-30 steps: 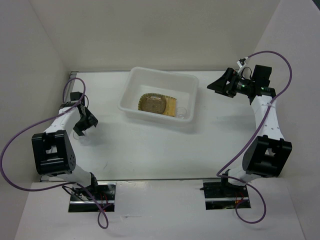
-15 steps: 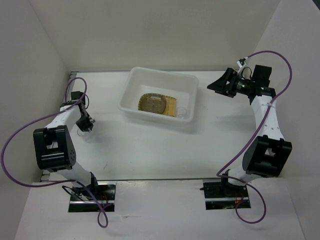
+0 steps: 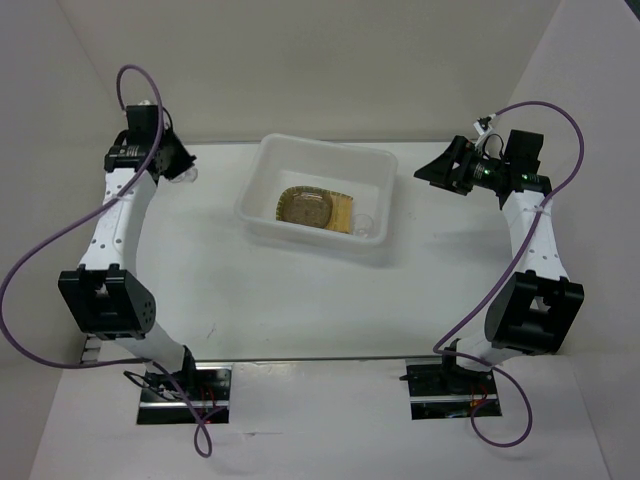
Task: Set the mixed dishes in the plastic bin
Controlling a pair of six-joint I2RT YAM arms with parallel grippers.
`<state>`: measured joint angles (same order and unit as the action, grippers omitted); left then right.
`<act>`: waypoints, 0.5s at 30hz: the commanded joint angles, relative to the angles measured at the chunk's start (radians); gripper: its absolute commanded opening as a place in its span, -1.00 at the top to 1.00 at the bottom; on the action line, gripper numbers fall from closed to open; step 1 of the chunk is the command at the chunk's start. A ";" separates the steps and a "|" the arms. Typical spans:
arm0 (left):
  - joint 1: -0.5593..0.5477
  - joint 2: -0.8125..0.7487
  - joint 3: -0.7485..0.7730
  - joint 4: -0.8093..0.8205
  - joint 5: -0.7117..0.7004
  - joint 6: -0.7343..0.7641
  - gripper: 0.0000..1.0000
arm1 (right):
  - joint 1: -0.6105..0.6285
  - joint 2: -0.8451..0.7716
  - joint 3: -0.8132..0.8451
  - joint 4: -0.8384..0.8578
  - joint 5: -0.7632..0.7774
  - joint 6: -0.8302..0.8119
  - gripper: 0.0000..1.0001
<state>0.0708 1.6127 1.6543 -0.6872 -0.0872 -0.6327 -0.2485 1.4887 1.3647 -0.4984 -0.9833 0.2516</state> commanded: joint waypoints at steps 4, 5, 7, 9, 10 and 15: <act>-0.153 0.125 0.233 0.091 0.187 0.066 1.00 | -0.003 -0.027 0.002 0.023 0.018 -0.028 -0.85; -0.170 0.183 0.272 0.065 0.198 0.083 1.00 | -0.003 -0.027 0.002 0.023 0.027 -0.028 -0.85; -0.233 0.234 0.341 0.055 0.216 0.125 1.00 | -0.003 -0.027 0.002 0.023 0.037 -0.028 -0.85; -0.276 0.317 0.459 0.034 0.216 0.175 1.00 | -0.003 -0.027 0.002 0.023 0.037 -0.028 -0.85; -0.298 0.352 0.513 0.017 0.225 0.197 1.00 | -0.003 -0.027 0.002 0.023 0.037 -0.028 -0.85; -0.411 0.582 0.789 -0.089 0.267 0.261 0.98 | -0.012 -0.027 -0.007 0.014 0.046 -0.038 -0.85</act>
<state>-0.2977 2.1532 2.3604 -0.7258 0.1184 -0.4461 -0.2527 1.4887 1.3647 -0.4995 -0.9455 0.2371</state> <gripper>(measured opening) 0.051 0.921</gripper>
